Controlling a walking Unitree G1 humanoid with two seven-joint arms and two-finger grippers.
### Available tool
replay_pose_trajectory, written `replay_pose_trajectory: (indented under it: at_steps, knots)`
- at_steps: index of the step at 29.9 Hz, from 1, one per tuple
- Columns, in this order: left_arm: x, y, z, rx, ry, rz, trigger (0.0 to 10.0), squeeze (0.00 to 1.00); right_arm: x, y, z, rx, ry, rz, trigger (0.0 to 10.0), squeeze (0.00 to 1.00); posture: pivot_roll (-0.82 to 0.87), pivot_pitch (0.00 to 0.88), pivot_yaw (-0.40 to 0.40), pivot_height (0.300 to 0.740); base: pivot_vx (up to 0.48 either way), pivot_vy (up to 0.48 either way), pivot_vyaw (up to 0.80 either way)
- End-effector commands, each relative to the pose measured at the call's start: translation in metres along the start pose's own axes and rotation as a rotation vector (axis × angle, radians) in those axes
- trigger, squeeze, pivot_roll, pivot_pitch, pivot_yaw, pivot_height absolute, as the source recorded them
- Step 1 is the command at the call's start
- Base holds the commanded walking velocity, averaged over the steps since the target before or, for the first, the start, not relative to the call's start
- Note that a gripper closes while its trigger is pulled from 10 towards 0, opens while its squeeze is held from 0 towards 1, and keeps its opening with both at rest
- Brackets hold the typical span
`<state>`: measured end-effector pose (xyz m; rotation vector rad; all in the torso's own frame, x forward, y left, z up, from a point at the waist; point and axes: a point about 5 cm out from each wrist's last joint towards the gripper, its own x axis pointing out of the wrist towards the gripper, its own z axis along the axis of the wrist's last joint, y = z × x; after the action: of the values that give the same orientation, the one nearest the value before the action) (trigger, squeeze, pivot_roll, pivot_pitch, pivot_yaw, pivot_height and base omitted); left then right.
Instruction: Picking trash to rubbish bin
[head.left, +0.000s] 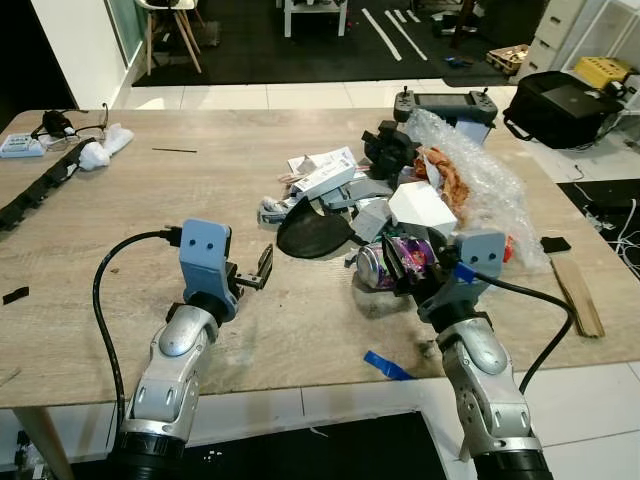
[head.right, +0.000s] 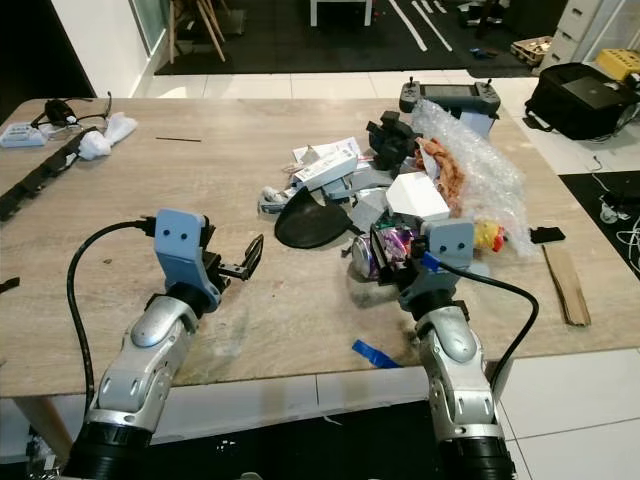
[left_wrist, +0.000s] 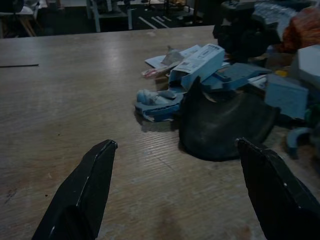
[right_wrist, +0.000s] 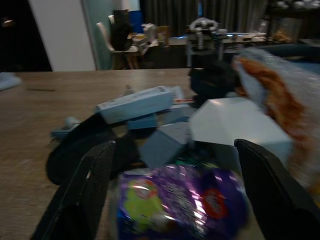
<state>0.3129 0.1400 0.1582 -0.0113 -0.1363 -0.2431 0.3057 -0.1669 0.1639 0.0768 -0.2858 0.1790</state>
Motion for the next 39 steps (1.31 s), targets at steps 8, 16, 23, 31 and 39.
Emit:
replay_pose_trajectory:
  at_steps: [8,16,23,31,39]
  knots:
    - [-0.004,0.001,0.0,0.029,0.007,-0.047,10.0,0.0,0.008,-0.032,-0.008,0.063,0.092,-0.054,10.0,1.0,-0.04,0.114,0.022,0.74,0.0,0.0,0.0]
    - [-0.002,0.003,0.003,0.048,0.006,-0.058,10.0,0.0,0.019,-0.052,-0.01,0.146,0.14,-0.024,10.0,0.53,-0.03,0.141,0.041,0.74,0.0,0.0,0.0]
    - [-0.005,0.007,0.006,0.069,0.006,-0.057,10.0,0.0,0.026,-0.05,-0.014,0.177,0.212,0.127,10.0,0.0,-0.02,0.164,0.05,0.74,0.0,0.0,0.0]
    - [-0.004,0.006,0.007,0.087,0.013,-0.081,10.0,0.0,0.028,-0.048,-0.026,0.265,0.284,0.169,10.0,0.0,-0.02,0.176,0.064,0.74,0.0,0.0,0.0]
    - [-0.004,0.005,0.007,0.098,0.018,-0.099,10.0,0.0,0.029,-0.052,-0.03,0.307,0.323,0.168,10.0,0.0,-0.01,0.182,0.066,0.74,0.0,0.0,0.0]
